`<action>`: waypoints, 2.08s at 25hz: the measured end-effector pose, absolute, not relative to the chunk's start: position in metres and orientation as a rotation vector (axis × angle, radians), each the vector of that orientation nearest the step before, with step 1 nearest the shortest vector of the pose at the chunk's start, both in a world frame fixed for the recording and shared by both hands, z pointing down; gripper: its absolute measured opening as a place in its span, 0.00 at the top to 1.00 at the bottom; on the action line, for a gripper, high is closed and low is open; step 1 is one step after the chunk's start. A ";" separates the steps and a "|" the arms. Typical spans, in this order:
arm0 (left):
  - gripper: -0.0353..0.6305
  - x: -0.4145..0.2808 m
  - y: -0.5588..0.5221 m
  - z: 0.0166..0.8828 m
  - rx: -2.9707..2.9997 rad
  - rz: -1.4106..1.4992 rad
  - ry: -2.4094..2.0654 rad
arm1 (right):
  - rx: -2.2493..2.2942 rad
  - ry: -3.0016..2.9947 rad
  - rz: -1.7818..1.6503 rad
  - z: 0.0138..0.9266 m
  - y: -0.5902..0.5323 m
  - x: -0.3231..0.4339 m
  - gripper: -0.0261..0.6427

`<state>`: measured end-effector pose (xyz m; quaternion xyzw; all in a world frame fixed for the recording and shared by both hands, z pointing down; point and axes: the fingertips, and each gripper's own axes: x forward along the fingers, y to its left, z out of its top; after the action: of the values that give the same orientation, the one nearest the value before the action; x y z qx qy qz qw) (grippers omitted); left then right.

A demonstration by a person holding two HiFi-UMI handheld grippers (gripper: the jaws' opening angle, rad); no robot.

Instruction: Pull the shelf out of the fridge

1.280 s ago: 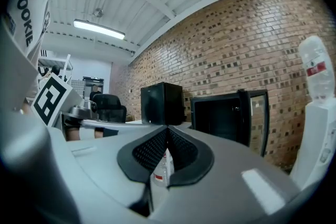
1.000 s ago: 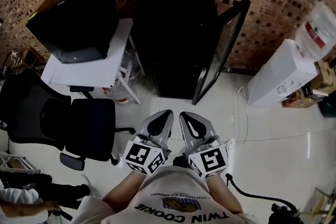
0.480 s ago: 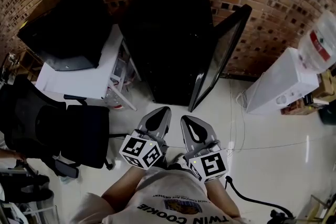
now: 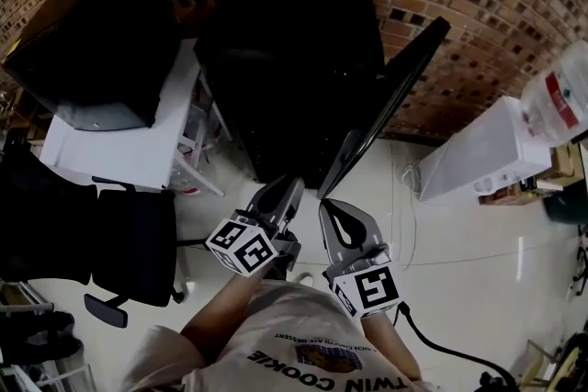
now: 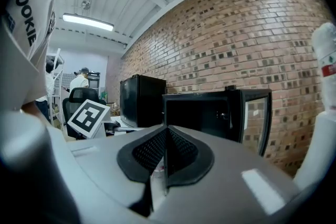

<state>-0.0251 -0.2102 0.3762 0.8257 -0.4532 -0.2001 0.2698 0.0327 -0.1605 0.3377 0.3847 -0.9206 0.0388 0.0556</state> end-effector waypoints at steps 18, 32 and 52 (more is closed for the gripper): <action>0.69 -0.104 -0.349 0.490 1.892 -0.816 -0.971 | 1.256 -2.633 0.047 0.337 -0.253 -0.010 0.95; 0.57 -0.110 -0.418 0.616 1.579 -0.876 -0.939 | 1.273 -2.520 0.140 0.367 -0.280 -0.025 0.95; 0.74 -0.105 -0.512 0.669 1.473 -1.072 -0.936 | 1.332 -2.393 0.267 0.420 -0.276 0.003 0.95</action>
<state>-0.1050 -0.5124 0.6685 0.6144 -0.3903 -0.4471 0.5199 0.0035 -0.2763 0.4195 0.4750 -0.8531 0.0953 0.1937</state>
